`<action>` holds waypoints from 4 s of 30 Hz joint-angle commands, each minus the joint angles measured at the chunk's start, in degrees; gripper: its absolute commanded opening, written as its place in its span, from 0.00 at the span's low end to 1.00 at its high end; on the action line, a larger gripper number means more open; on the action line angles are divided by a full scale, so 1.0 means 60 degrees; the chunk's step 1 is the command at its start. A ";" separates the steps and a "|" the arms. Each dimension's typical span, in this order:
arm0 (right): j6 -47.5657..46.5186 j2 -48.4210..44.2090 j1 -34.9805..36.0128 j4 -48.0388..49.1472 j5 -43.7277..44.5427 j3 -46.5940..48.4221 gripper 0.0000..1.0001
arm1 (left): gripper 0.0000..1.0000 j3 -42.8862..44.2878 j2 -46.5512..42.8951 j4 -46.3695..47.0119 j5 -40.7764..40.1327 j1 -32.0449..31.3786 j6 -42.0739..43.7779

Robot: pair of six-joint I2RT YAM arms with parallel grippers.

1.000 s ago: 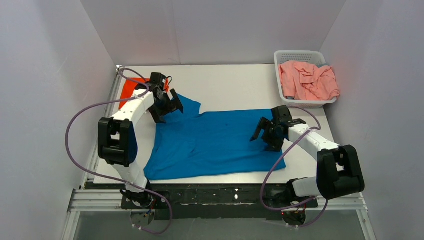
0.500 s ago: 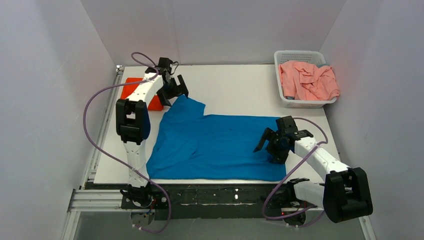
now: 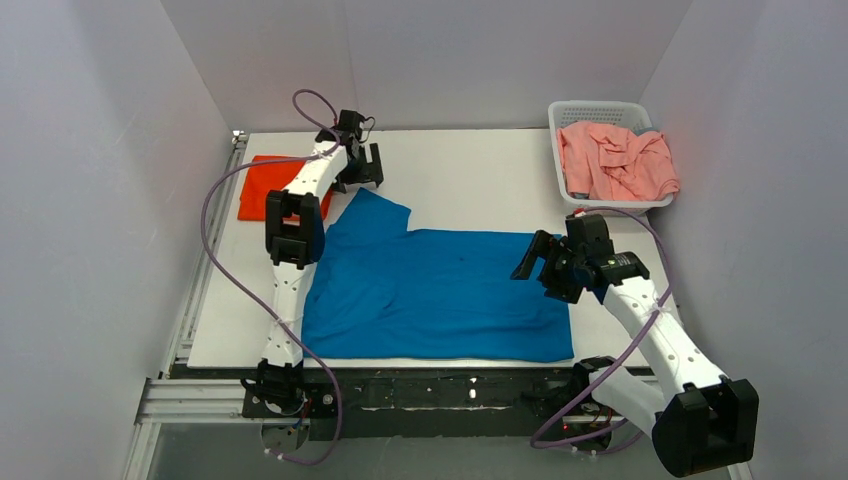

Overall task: Fold and stack the t-shirts
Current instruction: Grab the side of the flattened tshirt furthest away from the robot with both arms

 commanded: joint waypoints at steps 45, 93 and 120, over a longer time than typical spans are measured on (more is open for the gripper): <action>0.0638 0.9735 -0.0213 -0.3313 0.5480 0.9347 0.92 | 0.00 -0.3719 -0.3992 -0.1075 0.0376 -0.0730 0.0192; 0.1142 1.1207 -0.0231 -0.3222 0.5793 0.9315 0.27 | 0.00 -0.7973 -0.7493 0.0517 0.1808 -0.0738 0.0658; 0.1688 1.0235 -0.0212 -0.3463 0.5307 0.7605 0.41 | 0.00 -0.8088 -0.7630 0.0173 0.1552 -0.0737 0.0207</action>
